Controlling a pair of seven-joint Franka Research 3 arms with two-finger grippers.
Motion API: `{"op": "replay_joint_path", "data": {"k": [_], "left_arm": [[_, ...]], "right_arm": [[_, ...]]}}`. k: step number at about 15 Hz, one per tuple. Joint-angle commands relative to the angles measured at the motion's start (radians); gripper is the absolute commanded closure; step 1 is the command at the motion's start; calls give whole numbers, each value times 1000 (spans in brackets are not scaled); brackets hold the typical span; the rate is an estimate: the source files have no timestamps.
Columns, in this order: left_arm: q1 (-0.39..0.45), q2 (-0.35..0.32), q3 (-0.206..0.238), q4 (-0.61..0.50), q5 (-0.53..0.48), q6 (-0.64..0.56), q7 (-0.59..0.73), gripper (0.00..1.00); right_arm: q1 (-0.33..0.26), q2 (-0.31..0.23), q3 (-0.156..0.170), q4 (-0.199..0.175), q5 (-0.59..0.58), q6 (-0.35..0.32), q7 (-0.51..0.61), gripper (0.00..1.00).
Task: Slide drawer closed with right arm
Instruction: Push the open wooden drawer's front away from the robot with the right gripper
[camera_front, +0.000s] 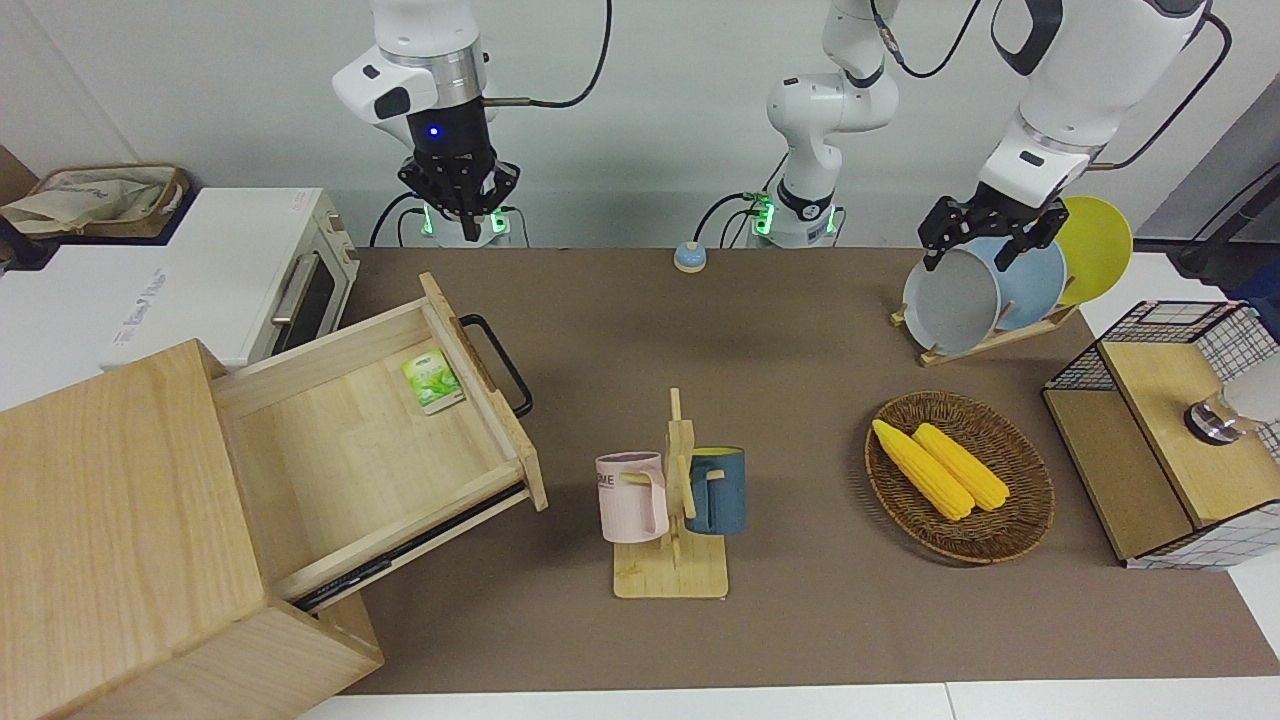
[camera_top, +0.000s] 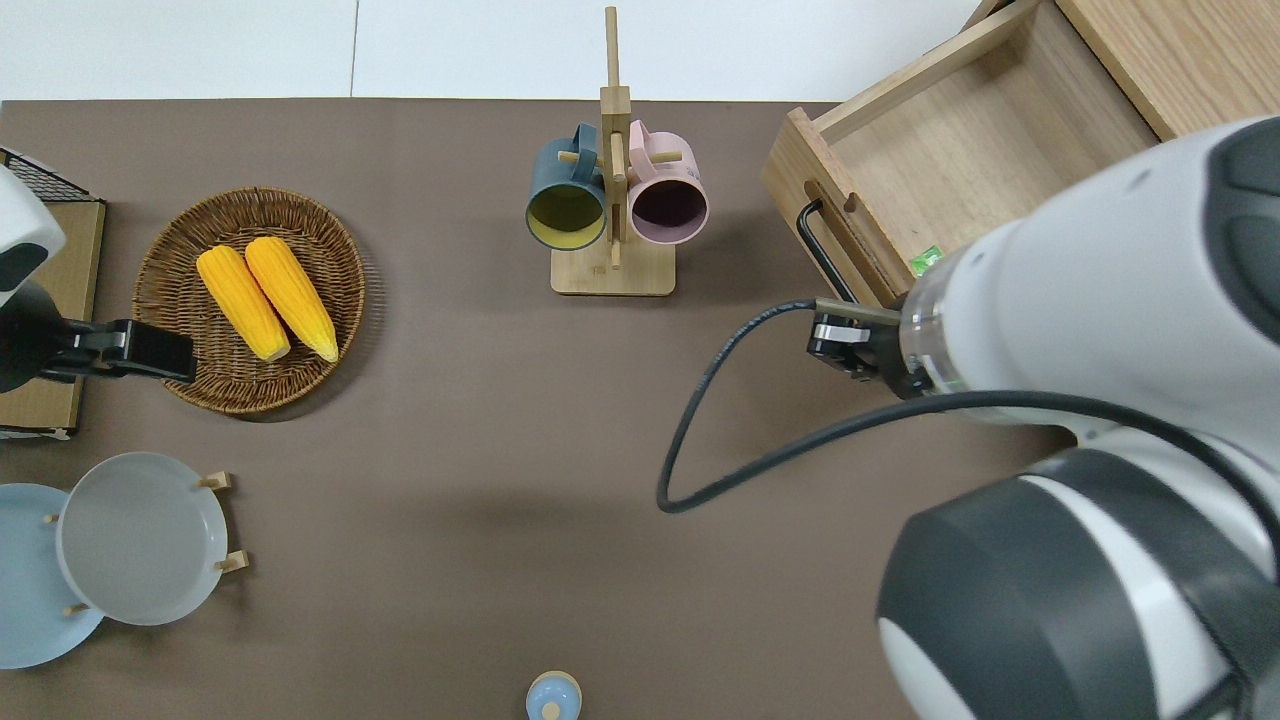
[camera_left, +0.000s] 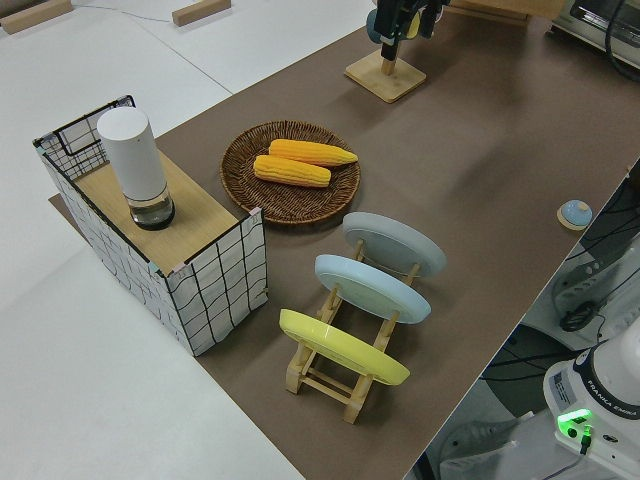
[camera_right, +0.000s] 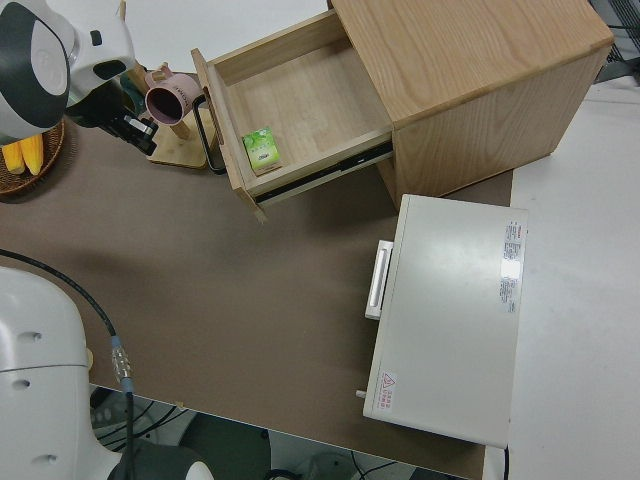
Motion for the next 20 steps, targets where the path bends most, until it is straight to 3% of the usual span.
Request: {"op": "replay_joint_path", "data": {"k": [1,2,7,10,16,20], "left_arm": [[4,11,-6,26,17,-20,10,7],[4,11,-6,26,17,-20,10,7],[4,11,-6,26,17,-20,10,7],[4,11,-6,24,17,-20,10,7],[4,11,-6,26,17,-20,10,7],[4,11,-6,26,17,-20,10,7]], "right_arm": [[55,68,-3,-11,-18,68,255,1000],[68,97,-6,-15,-20,79,350,1000],[78,154,-6,-86,-31,158,587,1000],[72,183,-22,-93,-37,194,603,1000],[76,226,-89,-95,-60,255,630,1000],[62,239,-103,-89,-61,313,618,1000]]}}
